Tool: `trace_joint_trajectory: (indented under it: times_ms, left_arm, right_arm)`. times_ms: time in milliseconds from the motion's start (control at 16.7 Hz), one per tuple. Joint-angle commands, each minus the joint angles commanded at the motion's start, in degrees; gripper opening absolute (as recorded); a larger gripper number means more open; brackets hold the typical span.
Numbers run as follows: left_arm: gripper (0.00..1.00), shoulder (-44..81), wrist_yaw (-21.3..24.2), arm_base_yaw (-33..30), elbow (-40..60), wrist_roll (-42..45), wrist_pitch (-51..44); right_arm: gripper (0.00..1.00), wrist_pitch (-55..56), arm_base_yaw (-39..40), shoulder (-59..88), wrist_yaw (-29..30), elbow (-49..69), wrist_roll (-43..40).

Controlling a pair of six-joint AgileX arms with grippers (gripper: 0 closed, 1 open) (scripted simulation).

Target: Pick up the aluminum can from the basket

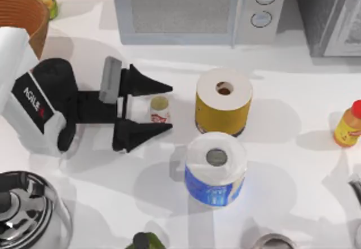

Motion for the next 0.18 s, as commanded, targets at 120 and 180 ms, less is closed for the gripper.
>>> trace_joint_trajectory:
  times_ms: [120,180]
  left_arm:
    - [1.00,0.0,0.0,0.0,0.0,0.0,0.0]
    - [1.00,0.0,0.0,0.0,0.0,0.0,0.0]
  right_arm:
    - [1.00,0.0,0.0,0.0,0.0,0.0,0.0]
    - [1.00,0.0,0.0,0.0,0.0,0.0,0.0]
